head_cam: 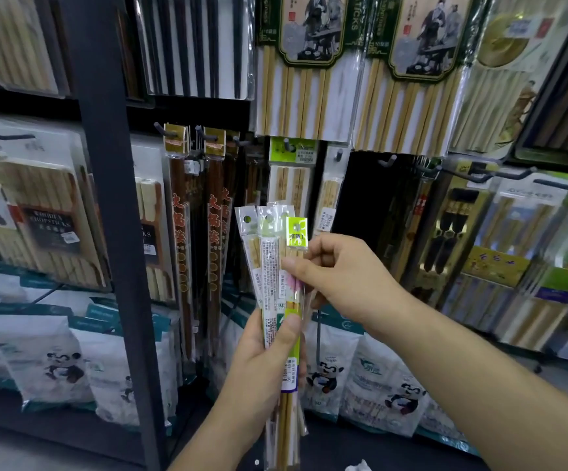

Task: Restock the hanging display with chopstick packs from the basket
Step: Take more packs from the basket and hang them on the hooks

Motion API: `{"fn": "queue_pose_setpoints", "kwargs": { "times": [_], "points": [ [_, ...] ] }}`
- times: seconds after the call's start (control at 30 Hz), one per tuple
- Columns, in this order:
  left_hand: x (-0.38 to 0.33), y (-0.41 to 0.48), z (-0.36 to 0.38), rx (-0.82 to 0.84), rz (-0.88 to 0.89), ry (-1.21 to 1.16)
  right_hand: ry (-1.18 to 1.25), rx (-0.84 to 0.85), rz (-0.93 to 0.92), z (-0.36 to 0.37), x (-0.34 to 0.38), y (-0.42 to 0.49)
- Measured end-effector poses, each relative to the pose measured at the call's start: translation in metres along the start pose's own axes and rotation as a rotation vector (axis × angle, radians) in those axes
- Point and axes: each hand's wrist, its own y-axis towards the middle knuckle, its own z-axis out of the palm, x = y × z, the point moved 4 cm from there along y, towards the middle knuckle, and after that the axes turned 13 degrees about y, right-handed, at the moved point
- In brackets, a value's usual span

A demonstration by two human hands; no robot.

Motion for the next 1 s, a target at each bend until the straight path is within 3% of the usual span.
{"fn": "queue_pose_setpoints", "kwargs": {
  "times": [0.17,0.47,1.0],
  "points": [
    [0.003,0.003,0.002,-0.062,0.036,0.09,0.105,-0.043,-0.013,-0.012,0.003,-0.007],
    [0.005,0.001,0.007,-0.045,-0.052,-0.006,0.241,-0.342,-0.262,-0.073,0.046,-0.008],
    [0.013,0.006,0.006,-0.007,-0.045,0.028,0.188,-0.394,-0.166,-0.086,0.043,0.009]
  ]
}}
